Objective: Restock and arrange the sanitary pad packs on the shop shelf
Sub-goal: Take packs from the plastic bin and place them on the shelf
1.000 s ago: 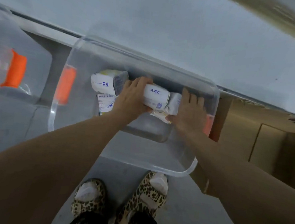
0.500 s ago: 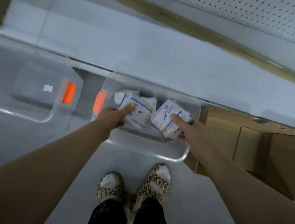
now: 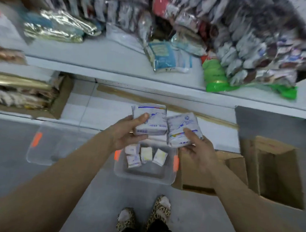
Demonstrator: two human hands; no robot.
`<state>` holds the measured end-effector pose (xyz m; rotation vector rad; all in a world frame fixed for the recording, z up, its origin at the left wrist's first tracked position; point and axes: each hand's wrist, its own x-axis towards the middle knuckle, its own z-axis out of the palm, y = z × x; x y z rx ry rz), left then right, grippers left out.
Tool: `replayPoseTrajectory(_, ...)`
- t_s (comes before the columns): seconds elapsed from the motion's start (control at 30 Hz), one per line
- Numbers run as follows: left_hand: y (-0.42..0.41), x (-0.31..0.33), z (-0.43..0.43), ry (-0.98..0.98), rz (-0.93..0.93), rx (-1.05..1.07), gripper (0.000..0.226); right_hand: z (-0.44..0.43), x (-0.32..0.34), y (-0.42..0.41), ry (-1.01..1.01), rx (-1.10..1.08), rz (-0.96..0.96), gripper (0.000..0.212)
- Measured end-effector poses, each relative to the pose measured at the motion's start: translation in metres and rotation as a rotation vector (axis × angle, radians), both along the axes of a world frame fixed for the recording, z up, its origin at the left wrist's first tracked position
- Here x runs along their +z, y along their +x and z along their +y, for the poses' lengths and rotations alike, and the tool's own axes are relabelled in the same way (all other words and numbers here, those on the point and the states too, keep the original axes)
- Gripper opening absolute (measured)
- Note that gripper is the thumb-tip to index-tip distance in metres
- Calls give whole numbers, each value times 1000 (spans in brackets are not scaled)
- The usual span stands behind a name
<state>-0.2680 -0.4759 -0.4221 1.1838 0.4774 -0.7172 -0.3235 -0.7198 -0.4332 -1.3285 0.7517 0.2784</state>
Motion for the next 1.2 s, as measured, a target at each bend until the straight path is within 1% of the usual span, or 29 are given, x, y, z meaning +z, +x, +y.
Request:
replayPoseTrajectory(0.03,3,29,1,-8,-43,-22,44,1,27,-1,24,-11,-36,35)
replayPoseTrajectory(0.1,9,84,0,-22,-131,-73,59,-2,74,-4,85,-45,-108,33)
replayPoseTrajectory(0.13,13,110,-1,-34,-170,-98,62,-4,95,-5,115,-63,-146,34)
replayPoseTrajectory(0.2,21,159,-5,-55,-252,-134,51,-10,135,-4,156,-72,-229,39)
replayPoseTrajectory(0.27,29,205,-12,-65,-327,-148,39,-18,174,-1,154,-80,-299,44)
replayPoseTrajectory(0.33,36,243,-22,-66,-401,-176,33,-26,210,1,142,-107,-368,45)
replayPoseTrajectory(0.43,43,291,-41,-78,-464,-169,32,-41,255,4,135,-148,-484,42)
replayPoseTrajectory(0.5,45,317,-54,-102,-491,-166,35,-53,279,7,128,-151,-551,47)
replayPoseTrajectory(0.53,46,329,-60,-112,-506,-171,41,-60,290,9,124,-152,-577,50)
replayPoseTrajectory(0.6,48,348,-73,-121,-549,-186,57,-74,313,13,108,-167,-617,50)
replayPoseTrajectory(0.67,49,364,-87,-112,-597,-190,63,-90,334,18,102,-177,-655,49)
replayPoseTrajectory(0.77,51,381,-114,-79,-648,-176,53,-114,360,22,53,-115,-690,54)
replayPoseTrajectory(0.83,53,391,-136,-46,-690,-165,52,-137,373,26,11,-66,-700,55)
replayPoseTrajectory(0.9,56,399,-160,-24,-711,-154,50,-165,384,34,17,-44,-728,59)
replayPoseTrajectory(0.97,57,406,-187,-32,-704,-151,48,-195,395,44,77,-20,-773,66)
replayPoseTrajectory(1.03,58,411,-216,-65,-682,-133,50,-229,404,55,179,-2,-821,68)
replayPoseTrajectory(1.07,58,413,-231,-98,-667,-113,50,-245,408,59,226,5,-830,71)
replayPoseTrajectory(1.13,57,417,-262,-187,-635,-49,48,-278,413,69,280,54,-843,85)
replayPoseTrajectory(1.2,55,418,-291,-254,-629,21,48,-305,419,76,314,95,-861,92)
